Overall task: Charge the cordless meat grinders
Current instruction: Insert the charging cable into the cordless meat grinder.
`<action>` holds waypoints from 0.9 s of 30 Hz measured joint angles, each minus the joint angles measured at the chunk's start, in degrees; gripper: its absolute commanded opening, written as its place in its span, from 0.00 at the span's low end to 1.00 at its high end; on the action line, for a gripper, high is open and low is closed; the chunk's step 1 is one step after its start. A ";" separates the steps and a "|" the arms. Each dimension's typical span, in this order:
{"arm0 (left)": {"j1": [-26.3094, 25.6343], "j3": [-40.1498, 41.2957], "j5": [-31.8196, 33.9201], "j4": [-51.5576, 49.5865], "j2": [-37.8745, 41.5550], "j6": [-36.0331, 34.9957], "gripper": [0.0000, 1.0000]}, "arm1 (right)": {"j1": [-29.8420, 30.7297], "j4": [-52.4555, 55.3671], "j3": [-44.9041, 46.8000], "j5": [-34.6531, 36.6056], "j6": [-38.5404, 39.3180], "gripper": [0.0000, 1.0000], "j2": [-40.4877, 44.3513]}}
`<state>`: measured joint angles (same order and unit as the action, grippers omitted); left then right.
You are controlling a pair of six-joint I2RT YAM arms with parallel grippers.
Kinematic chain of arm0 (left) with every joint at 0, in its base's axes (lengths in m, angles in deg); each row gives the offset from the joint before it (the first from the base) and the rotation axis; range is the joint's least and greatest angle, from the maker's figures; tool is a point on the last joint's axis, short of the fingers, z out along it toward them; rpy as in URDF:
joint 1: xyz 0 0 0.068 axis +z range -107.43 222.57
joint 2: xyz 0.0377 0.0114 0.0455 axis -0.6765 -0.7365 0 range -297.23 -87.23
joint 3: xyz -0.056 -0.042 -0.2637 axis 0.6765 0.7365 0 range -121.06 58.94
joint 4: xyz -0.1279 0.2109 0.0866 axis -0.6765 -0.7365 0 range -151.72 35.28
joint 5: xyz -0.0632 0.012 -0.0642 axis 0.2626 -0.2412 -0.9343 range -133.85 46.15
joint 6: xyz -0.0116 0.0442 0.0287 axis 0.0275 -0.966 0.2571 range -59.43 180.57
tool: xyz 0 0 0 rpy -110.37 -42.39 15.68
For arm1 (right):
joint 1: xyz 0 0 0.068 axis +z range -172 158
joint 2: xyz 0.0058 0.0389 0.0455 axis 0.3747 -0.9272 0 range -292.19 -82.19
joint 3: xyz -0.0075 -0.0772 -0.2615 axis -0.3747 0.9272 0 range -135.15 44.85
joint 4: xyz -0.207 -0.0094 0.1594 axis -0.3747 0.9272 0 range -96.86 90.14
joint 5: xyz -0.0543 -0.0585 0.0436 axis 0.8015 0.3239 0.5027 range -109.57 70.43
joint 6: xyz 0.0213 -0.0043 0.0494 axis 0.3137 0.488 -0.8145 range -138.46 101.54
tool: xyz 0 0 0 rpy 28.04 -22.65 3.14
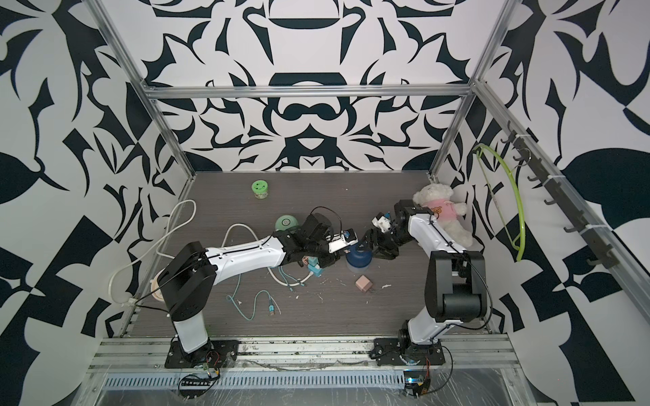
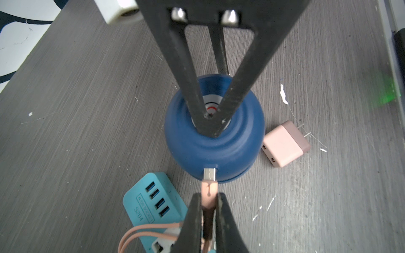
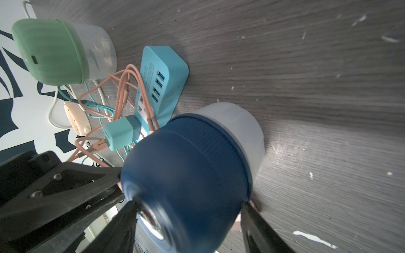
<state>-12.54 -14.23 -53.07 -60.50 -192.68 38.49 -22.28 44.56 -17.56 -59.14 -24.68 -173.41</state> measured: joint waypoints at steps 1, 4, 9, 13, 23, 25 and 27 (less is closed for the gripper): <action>-0.02 -0.02 0.00 0.00 0.00 0.00 0.00 | 0.00 0.00 0.00 -0.02 0.00 0.70 0.00; -0.04 -0.11 -0.13 0.00 0.00 0.07 0.00 | -0.02 0.02 -0.02 0.02 0.00 0.70 0.00; -0.20 -0.22 -0.26 0.04 -0.07 0.42 0.00 | -0.07 0.17 -0.11 0.17 0.17 0.70 0.00; -0.39 -0.92 -0.04 -0.46 -0.31 0.74 0.00 | -0.17 0.26 -0.22 0.37 0.22 0.70 0.00; -1.62 -2.05 2.99 -1.31 -0.76 2.32 0.00 | -0.46 0.33 -0.55 0.96 0.24 0.70 0.00; -1.84 -2.10 3.52 -1.31 -0.76 2.82 0.00 | -0.48 0.35 -0.61 1.03 0.22 0.70 -0.02; -1.99 -2.10 3.89 -1.27 -0.76 3.34 0.00 | -0.50 0.35 -0.68 1.07 0.22 0.70 -0.09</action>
<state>-14.53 -16.33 -49.17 -61.77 -193.44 41.83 -22.78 44.91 -18.24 -58.07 -24.46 -173.49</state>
